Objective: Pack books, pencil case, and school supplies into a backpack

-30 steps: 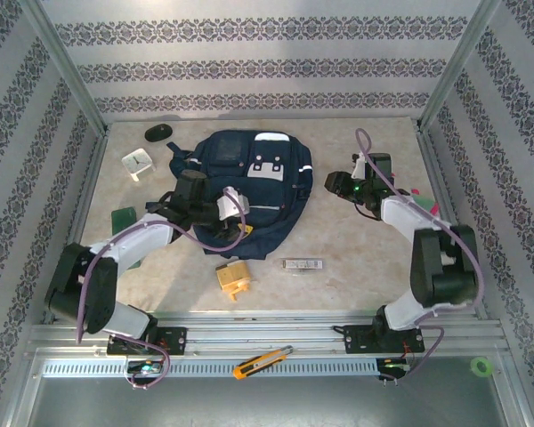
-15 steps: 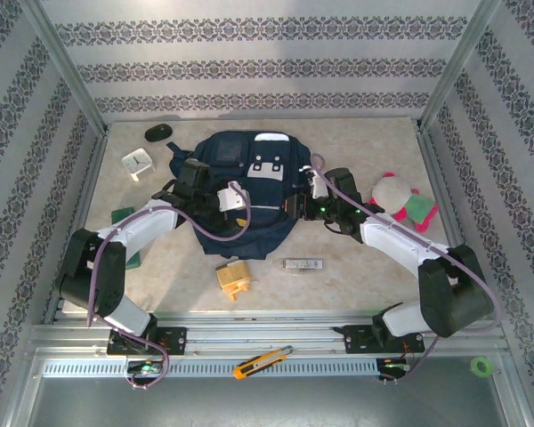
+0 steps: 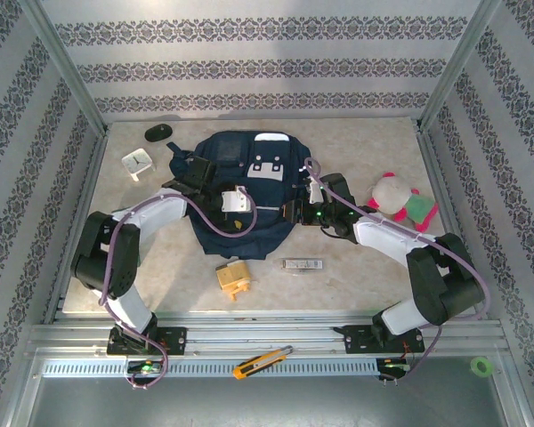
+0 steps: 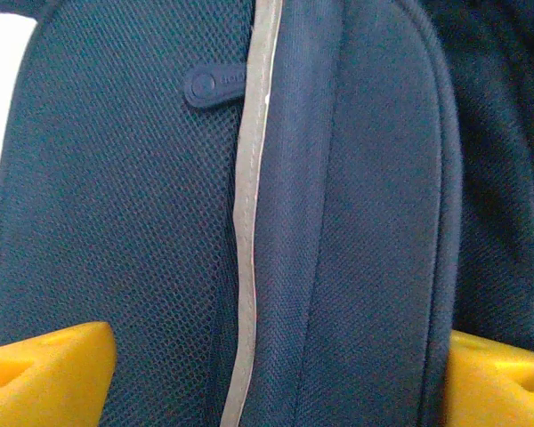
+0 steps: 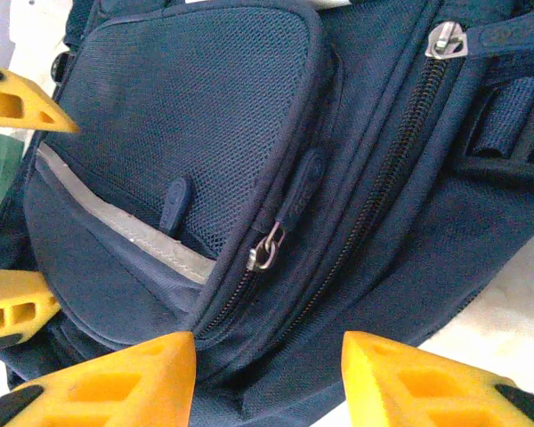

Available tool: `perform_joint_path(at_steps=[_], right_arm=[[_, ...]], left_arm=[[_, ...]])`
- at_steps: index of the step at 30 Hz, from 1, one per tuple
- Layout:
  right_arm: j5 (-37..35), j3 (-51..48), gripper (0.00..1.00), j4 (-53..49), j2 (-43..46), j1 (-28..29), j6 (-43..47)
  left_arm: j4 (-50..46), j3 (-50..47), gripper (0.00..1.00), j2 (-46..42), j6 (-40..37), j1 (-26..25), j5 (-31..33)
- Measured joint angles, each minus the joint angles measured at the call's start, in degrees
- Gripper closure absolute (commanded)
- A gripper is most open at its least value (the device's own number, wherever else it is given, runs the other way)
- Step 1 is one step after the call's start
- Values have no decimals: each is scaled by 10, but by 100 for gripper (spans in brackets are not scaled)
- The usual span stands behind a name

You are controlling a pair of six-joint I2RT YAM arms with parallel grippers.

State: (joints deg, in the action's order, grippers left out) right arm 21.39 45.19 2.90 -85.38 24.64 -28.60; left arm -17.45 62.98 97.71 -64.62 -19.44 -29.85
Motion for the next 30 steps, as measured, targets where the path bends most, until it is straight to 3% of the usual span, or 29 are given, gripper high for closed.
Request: perform_joint_path(at_steps=[4,6,8,16,22,30], right_arm=[[-2,0,53,4,1,0,0],[-4,-2,52,4,7,0,0],[-9,-6,50,3,19,-1,4],[-19,-13,47,7,100,4,110],[-26,-15,46,30,139,72,209],[-35,-30,48,93,106,145,226]], left_arm=[[-6,1,60,7,-3,-1,1],[-8,1,87,6,12,-3,-1],[-3,1,98,3,35,-2,-8],[-13,73,100,-28,127,20,-36],[-15,122,100,-29,178,21,-35],[-14,125,100,-29,242,23,-26]])
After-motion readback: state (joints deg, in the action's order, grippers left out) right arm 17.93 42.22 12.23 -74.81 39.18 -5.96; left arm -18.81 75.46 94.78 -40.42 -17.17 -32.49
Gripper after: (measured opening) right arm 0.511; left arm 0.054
